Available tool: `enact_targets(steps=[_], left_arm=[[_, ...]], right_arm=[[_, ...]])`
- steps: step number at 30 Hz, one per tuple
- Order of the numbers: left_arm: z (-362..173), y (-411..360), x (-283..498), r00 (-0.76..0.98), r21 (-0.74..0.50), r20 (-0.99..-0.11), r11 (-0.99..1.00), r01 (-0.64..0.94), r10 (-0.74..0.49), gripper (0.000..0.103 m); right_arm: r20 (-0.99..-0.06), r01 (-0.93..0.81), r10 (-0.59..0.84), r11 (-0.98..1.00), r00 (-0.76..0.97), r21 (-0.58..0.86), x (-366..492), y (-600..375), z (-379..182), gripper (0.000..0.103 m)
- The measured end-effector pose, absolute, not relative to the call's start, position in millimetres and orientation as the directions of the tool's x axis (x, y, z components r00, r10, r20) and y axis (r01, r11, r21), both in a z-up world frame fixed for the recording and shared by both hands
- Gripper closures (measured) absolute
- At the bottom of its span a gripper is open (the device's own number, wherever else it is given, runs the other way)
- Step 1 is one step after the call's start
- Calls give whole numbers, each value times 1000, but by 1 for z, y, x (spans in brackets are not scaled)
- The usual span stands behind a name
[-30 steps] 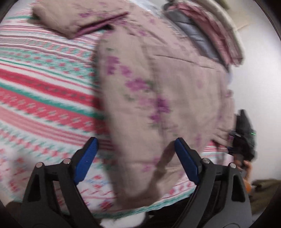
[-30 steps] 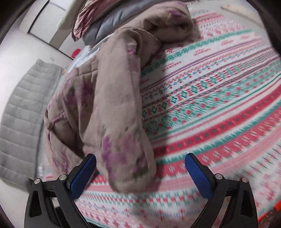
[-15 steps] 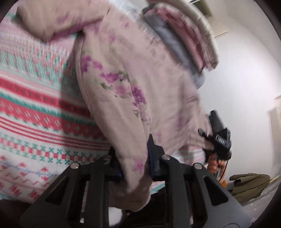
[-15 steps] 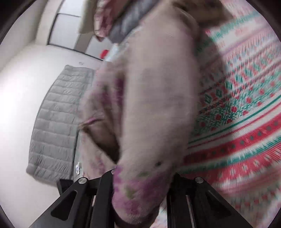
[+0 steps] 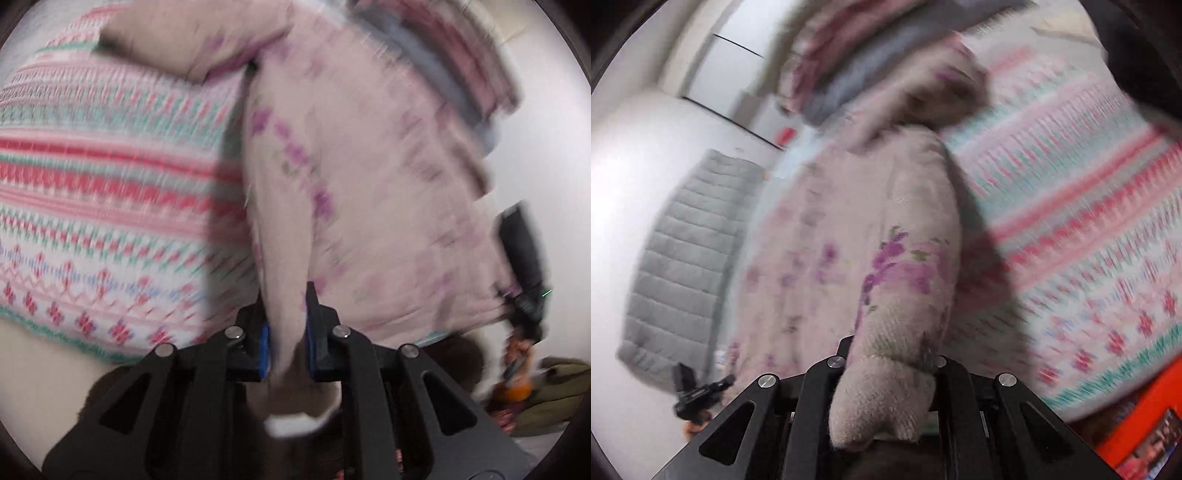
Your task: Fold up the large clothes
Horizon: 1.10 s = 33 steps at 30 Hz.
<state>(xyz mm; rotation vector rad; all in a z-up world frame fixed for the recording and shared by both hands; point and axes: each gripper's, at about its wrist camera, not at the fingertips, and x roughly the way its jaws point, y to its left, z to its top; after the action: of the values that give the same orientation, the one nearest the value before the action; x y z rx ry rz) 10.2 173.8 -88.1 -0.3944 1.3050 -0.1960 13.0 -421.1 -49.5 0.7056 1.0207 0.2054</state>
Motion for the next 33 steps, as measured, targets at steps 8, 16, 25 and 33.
enact_targets(steps=[8, 16, 25, 33], left_arm=[[-78, 164, 2, 315, -204, -930, 979, -8, -191, 44], [-45, 174, 38, 455, -167, -881, 985, -37, -132, 27], [-40, 162, 114, 566, -28, -825, 999, -21, -11, 26], [-91, 171, 210, 523, 120, -843, 992, -45, 126, 26]], right_arm=[[-907, 222, 155, 941, 391, 257, 26, -402, -71, 49], [-836, 217, 41, 958, 547, 189, 38, -382, 3, 27], [-788, 32, 211, 959, 578, 281, 111, -284, 17, 26], [-772, -38, 320, 932, 550, 359, 196, -209, -6, 26]])
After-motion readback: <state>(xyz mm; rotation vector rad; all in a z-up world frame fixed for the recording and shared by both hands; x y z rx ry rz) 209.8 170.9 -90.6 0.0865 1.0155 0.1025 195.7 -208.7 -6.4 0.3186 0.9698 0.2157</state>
